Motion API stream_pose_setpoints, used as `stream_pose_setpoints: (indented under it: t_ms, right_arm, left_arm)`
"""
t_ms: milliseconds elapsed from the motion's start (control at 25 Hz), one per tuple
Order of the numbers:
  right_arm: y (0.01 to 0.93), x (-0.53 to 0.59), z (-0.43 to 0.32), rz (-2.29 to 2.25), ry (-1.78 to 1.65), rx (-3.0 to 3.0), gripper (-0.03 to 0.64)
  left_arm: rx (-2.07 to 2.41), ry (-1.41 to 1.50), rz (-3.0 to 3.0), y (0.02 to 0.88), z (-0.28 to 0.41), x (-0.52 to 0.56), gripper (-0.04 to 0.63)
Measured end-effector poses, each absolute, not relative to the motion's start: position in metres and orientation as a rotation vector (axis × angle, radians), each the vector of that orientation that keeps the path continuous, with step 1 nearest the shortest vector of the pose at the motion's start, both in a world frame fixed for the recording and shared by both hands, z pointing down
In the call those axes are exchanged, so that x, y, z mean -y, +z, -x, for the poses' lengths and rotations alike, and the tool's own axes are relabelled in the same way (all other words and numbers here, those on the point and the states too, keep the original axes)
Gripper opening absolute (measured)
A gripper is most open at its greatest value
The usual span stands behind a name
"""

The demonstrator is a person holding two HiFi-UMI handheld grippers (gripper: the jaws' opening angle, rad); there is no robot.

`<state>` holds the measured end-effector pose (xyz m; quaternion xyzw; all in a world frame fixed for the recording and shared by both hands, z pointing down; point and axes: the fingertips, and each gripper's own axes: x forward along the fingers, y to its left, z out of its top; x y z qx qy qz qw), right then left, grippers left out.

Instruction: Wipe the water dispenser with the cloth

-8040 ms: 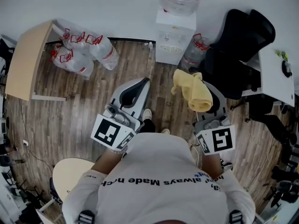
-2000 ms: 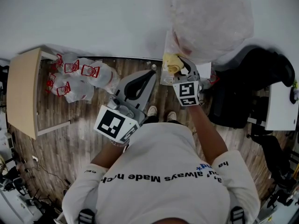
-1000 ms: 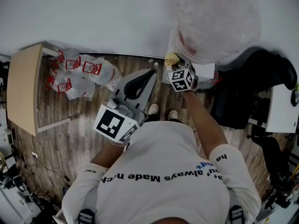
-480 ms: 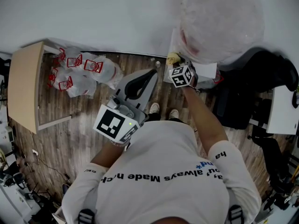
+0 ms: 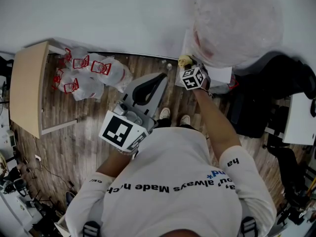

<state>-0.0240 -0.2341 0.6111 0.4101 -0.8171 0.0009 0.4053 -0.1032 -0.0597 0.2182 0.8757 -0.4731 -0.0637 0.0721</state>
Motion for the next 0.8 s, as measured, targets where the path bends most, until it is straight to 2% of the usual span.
stream_pose_setpoints:
  t_ms: [800]
  right_arm:
    - [0.616,0.214,0.014,-1.065,0.072,2.089,0.063]
  left_arm:
    - [1.417,-0.21,-2.648,0.213,0.092,0.054,0.02]
